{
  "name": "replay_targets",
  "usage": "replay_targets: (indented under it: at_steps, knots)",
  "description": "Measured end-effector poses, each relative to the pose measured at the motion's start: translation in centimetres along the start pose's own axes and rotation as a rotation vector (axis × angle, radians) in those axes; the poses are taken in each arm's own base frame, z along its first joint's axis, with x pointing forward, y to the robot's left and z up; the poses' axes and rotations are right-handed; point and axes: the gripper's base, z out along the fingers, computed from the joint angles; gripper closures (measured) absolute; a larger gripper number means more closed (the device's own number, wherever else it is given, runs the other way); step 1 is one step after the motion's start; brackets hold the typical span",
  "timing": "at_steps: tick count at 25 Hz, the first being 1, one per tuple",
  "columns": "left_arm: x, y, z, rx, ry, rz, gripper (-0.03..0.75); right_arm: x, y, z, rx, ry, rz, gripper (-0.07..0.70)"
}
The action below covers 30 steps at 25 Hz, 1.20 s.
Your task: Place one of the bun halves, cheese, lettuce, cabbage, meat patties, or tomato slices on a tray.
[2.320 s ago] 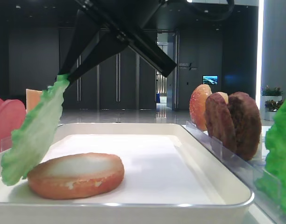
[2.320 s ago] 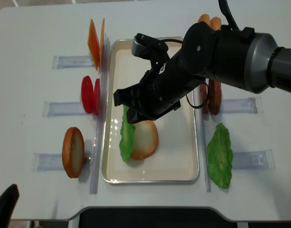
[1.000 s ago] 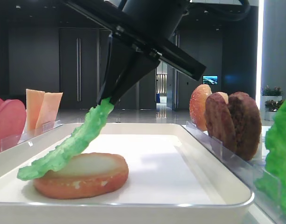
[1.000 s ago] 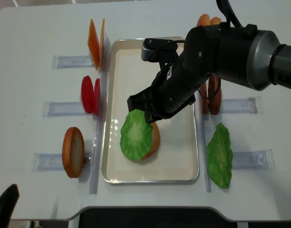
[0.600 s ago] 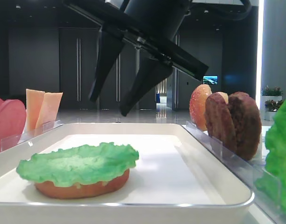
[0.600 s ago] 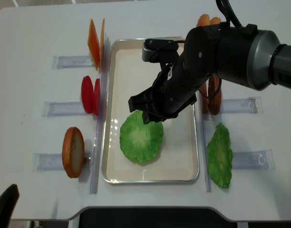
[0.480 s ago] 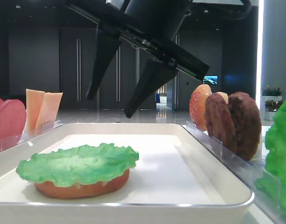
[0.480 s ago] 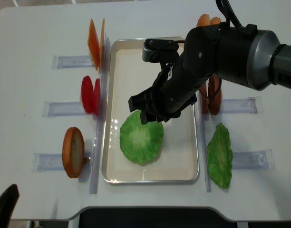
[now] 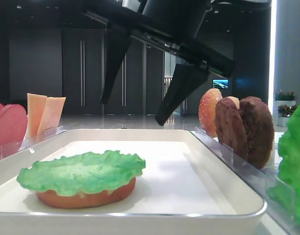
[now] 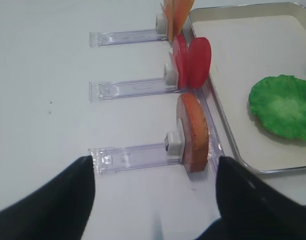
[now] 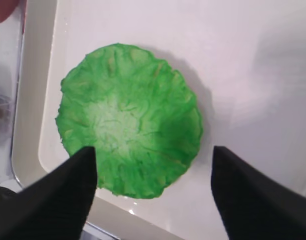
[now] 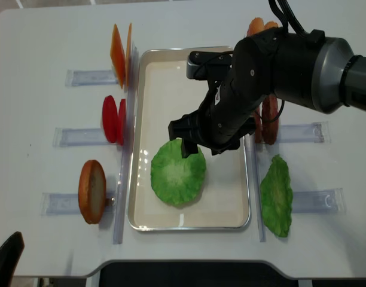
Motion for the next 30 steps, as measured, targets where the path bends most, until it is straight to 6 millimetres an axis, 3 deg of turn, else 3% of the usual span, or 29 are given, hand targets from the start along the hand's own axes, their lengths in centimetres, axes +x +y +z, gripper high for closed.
replay_targets:
  at_steps: [13, 19, 24, 30]
  knots:
    - [0.0, 0.0, 0.0, 0.0, 0.0, 0.0, 0.139, -0.2, 0.5, -6.9, 0.099, -0.123, -0.018, 0.163]
    - [0.0, 0.0, 0.0, 0.0, 0.0, 0.0, 0.139, 0.2, -0.1, -9.2, 0.191, -0.144, -0.037, 0.163]
    - [0.0, 0.0, 0.0, 0.0, 0.0, 0.0, 0.139, 0.2, -1.8, -10.3, 0.288, -0.123, -0.02, 0.163]
    - [0.0, 0.0, 0.0, 0.0, 0.0, 0.0, 0.139, -0.4, -5.5, -13.1, 0.385, -0.148, 0.046, 0.163]
